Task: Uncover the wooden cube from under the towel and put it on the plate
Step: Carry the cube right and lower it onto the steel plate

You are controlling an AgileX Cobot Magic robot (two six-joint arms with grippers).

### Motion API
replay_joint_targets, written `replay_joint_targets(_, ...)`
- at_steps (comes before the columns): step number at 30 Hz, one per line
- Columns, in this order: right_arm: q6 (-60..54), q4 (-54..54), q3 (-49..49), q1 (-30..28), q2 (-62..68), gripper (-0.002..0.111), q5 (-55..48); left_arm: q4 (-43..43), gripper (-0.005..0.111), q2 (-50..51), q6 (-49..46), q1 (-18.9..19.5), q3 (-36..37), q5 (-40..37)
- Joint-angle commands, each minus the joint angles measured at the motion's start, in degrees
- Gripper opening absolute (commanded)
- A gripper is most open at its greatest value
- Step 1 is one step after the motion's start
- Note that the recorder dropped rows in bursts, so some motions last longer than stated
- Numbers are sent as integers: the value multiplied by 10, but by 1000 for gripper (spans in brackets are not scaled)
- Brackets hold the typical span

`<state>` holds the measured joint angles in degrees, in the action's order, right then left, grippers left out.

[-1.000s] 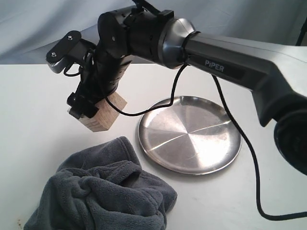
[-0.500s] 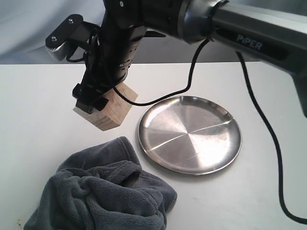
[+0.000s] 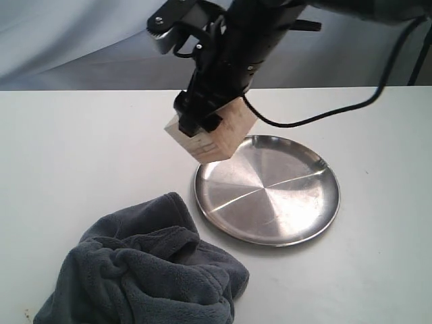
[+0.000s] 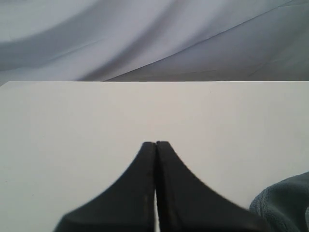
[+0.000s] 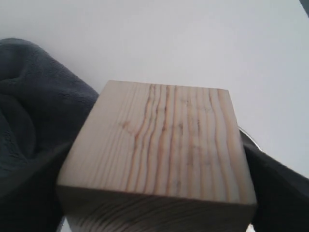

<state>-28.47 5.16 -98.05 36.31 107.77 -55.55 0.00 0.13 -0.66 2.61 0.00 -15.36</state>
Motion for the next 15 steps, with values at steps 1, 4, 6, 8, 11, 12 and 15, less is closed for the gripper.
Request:
replay_joint_targets(1,-7,2,83,-42,-54,0,85,0,0,-1,0,-2,0,4)
replay_joint_targets(4,-11,30,143,-70,-70,0,142,0,0,-1,0,-2,0,4)
replay_joint_targets(6,-31,68,177,-85,-72,0,191,0,0,-1,1,-2,0,4)
replay_joint_targets(8,-45,82,200,-92,-72,0,228,0,0,-1,1,-2,0,4)
replay_joint_targets(11,-62,82,247,-91,-72,0,295,0,0,-1,1,-2,0,4)
replay_joint_targets(12,-62,82,262,-91,-72,0,321,0,0,-1,1,-2,0,4)
replay_joint_targets(15,-60,81,303,-91,-69,0,381,0,0,-1,1,-2,0,4)
